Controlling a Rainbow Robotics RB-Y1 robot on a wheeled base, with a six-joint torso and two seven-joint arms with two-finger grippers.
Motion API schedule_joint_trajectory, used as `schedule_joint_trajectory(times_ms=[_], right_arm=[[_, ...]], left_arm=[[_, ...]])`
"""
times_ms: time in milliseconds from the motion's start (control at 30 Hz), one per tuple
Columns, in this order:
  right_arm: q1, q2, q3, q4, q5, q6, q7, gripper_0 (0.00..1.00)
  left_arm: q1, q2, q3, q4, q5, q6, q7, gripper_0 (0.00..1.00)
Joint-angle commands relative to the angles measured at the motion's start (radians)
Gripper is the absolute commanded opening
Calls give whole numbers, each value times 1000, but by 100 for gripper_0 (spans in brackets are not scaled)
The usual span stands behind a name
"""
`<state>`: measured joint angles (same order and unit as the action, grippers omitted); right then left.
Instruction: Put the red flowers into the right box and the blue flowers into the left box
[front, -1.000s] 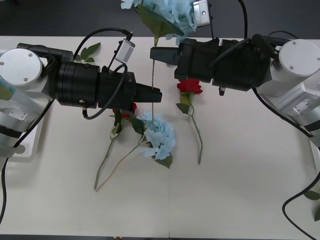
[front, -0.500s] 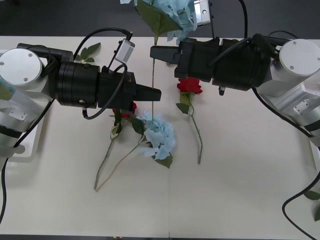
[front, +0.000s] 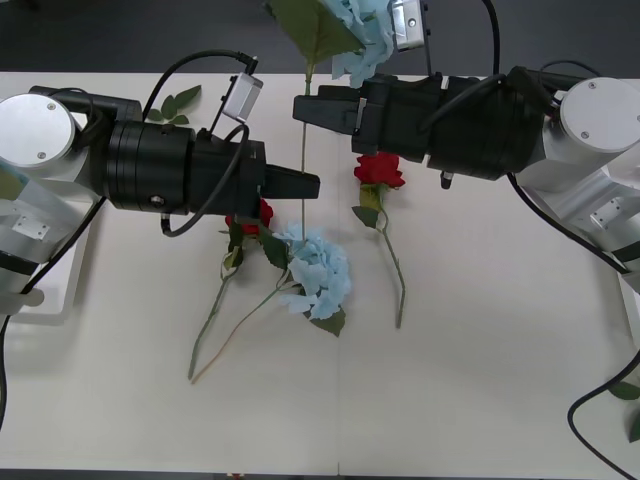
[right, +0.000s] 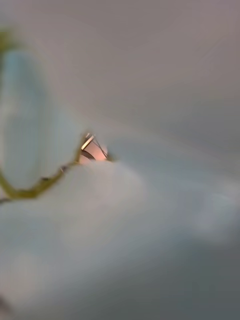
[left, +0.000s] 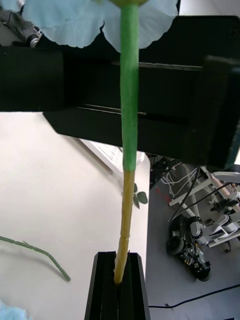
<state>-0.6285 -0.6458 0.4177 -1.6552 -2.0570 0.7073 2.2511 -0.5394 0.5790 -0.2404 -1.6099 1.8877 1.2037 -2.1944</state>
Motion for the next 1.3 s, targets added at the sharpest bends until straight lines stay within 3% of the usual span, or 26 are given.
schedule_joint_trajectory(times_ms=[33, 300, 600, 933, 1300], right_arm=[[-33, -38, -8, -38, -2, 0, -8, 99], [-33, -52, -8, -38, -3, 1, -1, 100], [-57, -118, -8, -38, 37, 98, -42, 100], [-152, -232, -8, -38, 336, 432, -375, 100], [-172, -227, -7, -37, 676, 701, -762, 100]], left_arm=[[-11, 76, 13, -8, 10, -9, 4, 0], [29, 206, 101, -8, -7, 39, 2, 0], [95, 255, 369, -8, -206, 194, 8, 0], [119, 278, 702, -8, -619, 418, 31, 0], [193, 400, 751, -4, -970, 364, 62, 0]])
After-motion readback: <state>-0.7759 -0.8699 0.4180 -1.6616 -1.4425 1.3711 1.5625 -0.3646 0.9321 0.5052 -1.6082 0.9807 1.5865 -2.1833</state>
